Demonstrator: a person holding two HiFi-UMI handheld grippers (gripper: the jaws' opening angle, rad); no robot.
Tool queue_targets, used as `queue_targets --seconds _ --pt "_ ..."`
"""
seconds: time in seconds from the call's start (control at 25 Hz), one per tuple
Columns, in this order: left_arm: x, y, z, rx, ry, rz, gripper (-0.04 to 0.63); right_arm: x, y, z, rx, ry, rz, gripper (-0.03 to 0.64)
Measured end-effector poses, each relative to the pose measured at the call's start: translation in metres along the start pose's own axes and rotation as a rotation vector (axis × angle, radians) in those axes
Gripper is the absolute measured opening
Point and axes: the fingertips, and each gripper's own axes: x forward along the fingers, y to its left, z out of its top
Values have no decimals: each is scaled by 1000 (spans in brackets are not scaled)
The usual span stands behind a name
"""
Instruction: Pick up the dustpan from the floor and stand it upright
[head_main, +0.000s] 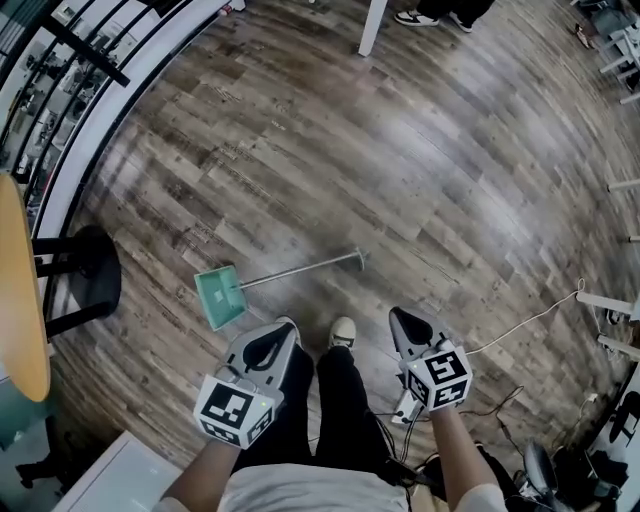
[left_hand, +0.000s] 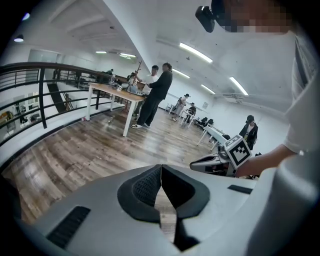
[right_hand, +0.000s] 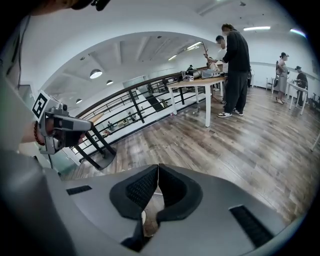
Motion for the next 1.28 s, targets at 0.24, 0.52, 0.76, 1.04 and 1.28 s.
queue_targets --seconds 0.24,0.52,0.76,1.04,1.28 --pt "37 20 -24 1 3 4 25 42 -22 -34 -3 25 4 26" --pt "78 43 -65 4 7 -13 25 111 -60 -92 24 51 -23 26" --pt "116 66 -107 4 11 -6 25 170 -91 -152 32 90 -32 26" --pt "160 104 -149 -9 -17 14 25 243 -123 -220 -36 153 -52 26" --pt "197 129 -190 -8 -15 10 25 308 -147 -279 -46 204 -45 28"
